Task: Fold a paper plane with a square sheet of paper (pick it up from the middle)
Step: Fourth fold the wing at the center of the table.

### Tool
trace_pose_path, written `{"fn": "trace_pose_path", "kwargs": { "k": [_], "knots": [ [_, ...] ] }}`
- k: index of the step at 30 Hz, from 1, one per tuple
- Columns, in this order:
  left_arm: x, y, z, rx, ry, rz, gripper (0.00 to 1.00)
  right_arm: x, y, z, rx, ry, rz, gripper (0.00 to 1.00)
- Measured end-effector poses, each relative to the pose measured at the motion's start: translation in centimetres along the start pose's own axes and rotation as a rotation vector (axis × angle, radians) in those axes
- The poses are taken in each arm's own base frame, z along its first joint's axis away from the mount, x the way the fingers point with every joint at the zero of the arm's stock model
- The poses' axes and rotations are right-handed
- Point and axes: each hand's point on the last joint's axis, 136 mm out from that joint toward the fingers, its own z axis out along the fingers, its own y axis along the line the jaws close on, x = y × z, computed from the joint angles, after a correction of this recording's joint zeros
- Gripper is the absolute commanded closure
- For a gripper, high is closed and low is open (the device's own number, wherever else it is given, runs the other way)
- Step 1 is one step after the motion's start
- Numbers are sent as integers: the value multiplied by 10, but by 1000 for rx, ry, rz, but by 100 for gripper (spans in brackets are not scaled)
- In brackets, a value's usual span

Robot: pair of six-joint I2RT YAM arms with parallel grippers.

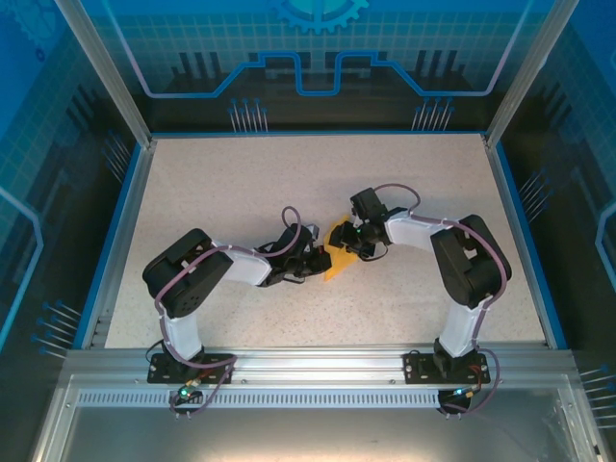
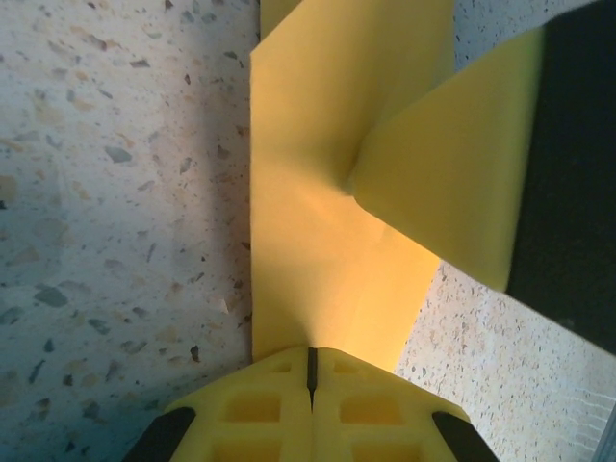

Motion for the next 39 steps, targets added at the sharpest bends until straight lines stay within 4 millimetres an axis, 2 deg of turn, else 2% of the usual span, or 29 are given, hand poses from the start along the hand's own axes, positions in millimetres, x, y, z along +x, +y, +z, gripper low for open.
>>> {"fn": "trace_pose_path", "kwargs": {
  "k": [13, 18, 23, 28, 33, 39],
  "knots": [
    [-2, 1, 1, -38, 15, -5, 97, -2, 1, -8, -25, -41, -62, 45],
    [-2, 1, 1, -39, 17, 4, 96, -7, -10, -21, 22, -70, -84, 47],
    [-2, 0, 1, -39, 22, 19, 96, -9, -8, -31, 20, -87, -135, 48],
    [-2, -1, 2, -43, 29, 22, 95, -2, -6, -30, 37, -63, -189, 47],
    [-1, -1, 2, -43, 32, 34, 95, -1, 7, -22, 46, -47, -254, 44],
    [-1, -1, 2, -47, 37, 43, 94, 3, -2, -8, 81, -4, -265, 43]
  ]
}}
